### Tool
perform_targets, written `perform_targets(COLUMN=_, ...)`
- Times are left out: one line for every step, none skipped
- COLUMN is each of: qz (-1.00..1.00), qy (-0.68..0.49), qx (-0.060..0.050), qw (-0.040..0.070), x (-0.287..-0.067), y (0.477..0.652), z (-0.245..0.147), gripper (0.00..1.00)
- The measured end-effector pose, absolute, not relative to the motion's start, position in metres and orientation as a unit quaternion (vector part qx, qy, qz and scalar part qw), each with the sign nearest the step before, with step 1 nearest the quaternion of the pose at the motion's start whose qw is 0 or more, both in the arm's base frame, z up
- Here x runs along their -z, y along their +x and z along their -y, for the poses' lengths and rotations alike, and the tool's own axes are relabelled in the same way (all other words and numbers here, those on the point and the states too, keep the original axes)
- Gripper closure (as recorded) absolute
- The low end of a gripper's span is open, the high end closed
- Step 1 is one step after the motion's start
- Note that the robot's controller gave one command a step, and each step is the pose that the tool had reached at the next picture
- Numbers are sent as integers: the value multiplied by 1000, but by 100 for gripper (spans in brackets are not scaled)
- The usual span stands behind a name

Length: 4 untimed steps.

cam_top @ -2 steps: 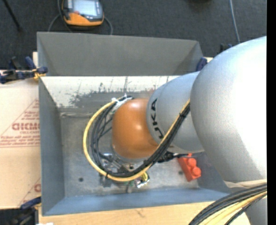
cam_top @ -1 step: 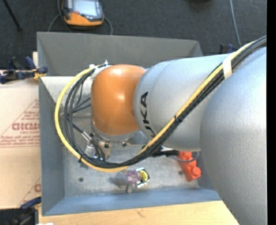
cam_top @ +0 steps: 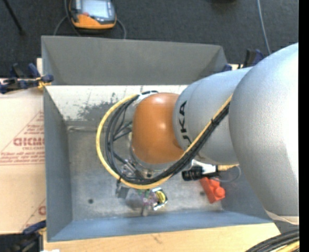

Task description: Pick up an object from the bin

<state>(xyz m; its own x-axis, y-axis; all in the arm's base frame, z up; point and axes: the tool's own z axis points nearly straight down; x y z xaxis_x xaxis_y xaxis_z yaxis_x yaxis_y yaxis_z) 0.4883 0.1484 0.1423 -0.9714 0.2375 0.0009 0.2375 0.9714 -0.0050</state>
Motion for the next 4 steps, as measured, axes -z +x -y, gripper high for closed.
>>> perform_targets(qz=996, qy=93, qx=1, qw=-2, x=-123, y=496, z=-219, gripper=100)
perform_targets(qz=969, qy=248, qx=0, qw=-7, x=-357, y=568, z=-206, gripper=100)
perform_targets(qz=969, qy=249, qx=0, qw=-3, x=-352, y=567, z=-206, gripper=0)
perform_targets(qz=964, qy=266, qx=0, qw=4, x=-192, y=484, z=-119, gripper=0)
